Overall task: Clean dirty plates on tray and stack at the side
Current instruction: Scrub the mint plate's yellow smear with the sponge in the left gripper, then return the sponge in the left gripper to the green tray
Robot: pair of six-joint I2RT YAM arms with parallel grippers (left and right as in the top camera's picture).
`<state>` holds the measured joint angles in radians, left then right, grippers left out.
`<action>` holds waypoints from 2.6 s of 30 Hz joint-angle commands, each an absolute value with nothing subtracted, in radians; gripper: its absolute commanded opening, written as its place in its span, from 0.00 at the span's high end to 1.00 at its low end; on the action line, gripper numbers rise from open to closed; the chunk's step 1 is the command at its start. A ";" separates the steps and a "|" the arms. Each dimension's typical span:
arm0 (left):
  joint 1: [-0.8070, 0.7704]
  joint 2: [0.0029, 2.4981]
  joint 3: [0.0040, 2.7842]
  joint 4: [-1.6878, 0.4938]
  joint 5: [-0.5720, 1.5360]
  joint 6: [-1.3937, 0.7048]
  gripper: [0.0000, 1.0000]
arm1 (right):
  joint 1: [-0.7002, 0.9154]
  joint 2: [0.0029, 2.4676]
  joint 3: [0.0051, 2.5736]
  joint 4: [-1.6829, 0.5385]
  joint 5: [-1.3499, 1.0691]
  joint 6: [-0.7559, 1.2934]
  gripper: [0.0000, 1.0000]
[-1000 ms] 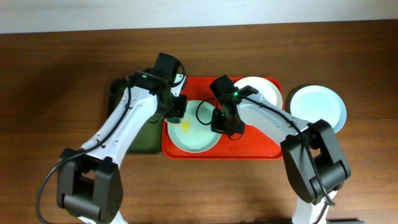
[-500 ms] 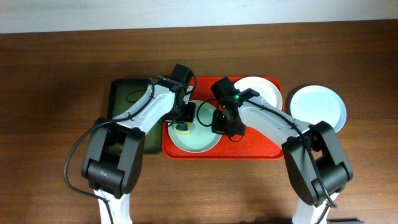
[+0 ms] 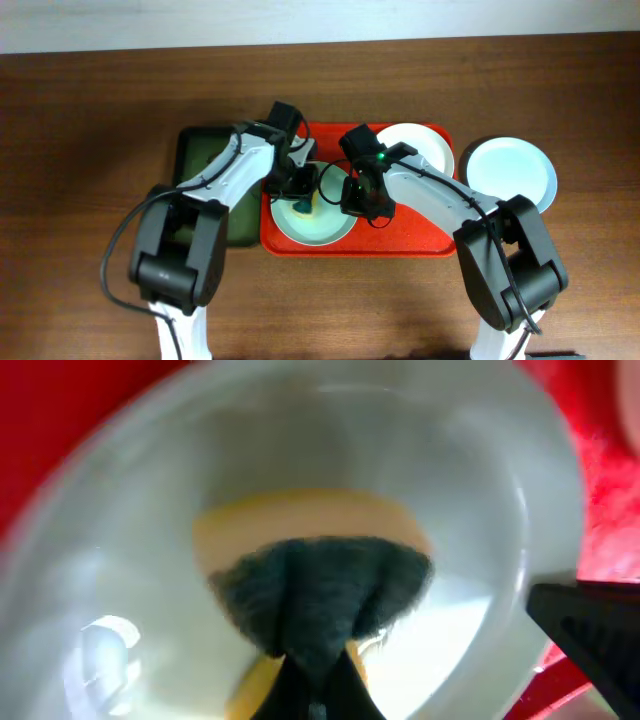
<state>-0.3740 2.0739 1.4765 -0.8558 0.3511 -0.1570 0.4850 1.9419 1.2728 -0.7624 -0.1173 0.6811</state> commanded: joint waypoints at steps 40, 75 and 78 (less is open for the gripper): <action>-0.400 1.970 1.406 -0.819 0.072 -0.269 1.00 | 0.492 1.937 1.254 -0.770 -0.097 0.688 0.96; -0.113 1.954 1.305 -0.823 -0.094 -0.186 0.99 | 0.492 1.937 1.254 -0.770 -0.096 0.685 0.95; -0.113 1.954 1.305 -0.819 -0.095 -0.186 1.00 | 0.492 1.937 1.254 -0.796 -0.095 0.685 0.94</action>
<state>-0.1165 1.9491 1.3060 -0.8249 -0.0803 -0.2012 0.4850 1.9400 1.2713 -0.7738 -0.0971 0.6807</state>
